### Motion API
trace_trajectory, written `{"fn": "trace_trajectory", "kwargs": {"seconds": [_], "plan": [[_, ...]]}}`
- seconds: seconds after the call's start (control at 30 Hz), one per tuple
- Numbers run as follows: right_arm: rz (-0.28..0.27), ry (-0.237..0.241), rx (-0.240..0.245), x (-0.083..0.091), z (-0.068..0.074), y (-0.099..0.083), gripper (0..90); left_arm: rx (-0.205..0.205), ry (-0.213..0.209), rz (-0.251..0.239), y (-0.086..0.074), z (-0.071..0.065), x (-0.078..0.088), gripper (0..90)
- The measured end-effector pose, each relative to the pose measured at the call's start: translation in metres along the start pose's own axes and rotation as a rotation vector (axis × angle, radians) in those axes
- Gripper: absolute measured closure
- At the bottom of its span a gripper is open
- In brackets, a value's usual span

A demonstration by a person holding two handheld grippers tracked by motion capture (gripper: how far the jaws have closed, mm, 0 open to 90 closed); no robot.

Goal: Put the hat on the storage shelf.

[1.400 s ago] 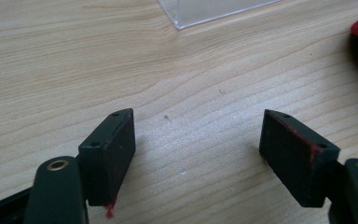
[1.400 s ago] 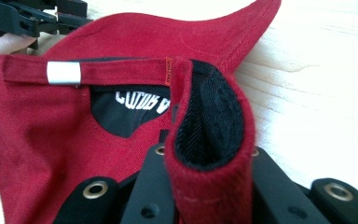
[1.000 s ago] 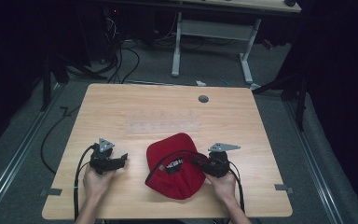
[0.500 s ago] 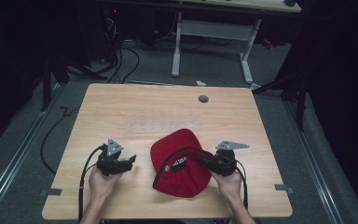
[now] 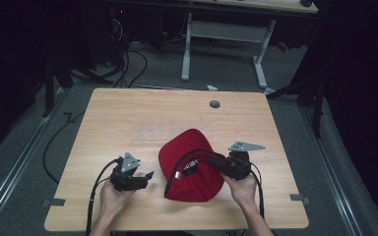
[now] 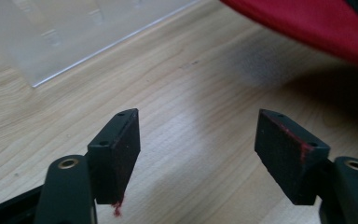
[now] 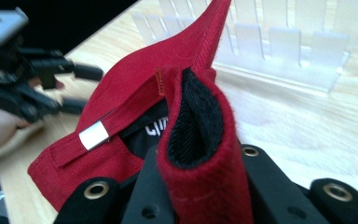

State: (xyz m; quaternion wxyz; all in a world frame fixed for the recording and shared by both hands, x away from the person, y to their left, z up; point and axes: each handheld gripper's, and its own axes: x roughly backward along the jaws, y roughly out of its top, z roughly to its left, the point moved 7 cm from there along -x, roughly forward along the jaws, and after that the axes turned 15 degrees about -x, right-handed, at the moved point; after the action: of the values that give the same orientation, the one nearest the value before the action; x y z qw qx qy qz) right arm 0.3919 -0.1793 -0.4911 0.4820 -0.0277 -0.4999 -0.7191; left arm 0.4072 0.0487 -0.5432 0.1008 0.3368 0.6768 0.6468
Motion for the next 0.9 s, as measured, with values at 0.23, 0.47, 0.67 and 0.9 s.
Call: {"fn": "trace_trajectory", "kwargs": {"seconds": [0.23, 0.47, 0.67, 0.9], "plan": [[-0.002, 0.036, -0.006, 0.002, 0.008, 0.009, 85.3, 0.016, -0.004, -0.008, 0.003, -0.007, -0.003, 25.7], [-0.004, 0.057, -0.024, 0.000, 0.010, 0.014, 85.3, -0.001, -0.034, -0.012, 0.003, -0.021, -0.003, 24.0], [0.002, 0.057, -0.040, -0.006, 0.009, 0.016, 85.2, -0.004, -0.074, -0.021, 0.004, -0.034, -0.004, 21.5], [0.012, 0.050, -0.050, -0.018, 0.012, 0.019, 85.1, -0.038, -0.073, -0.045, 0.004, -0.048, -0.003, 20.2]]}}
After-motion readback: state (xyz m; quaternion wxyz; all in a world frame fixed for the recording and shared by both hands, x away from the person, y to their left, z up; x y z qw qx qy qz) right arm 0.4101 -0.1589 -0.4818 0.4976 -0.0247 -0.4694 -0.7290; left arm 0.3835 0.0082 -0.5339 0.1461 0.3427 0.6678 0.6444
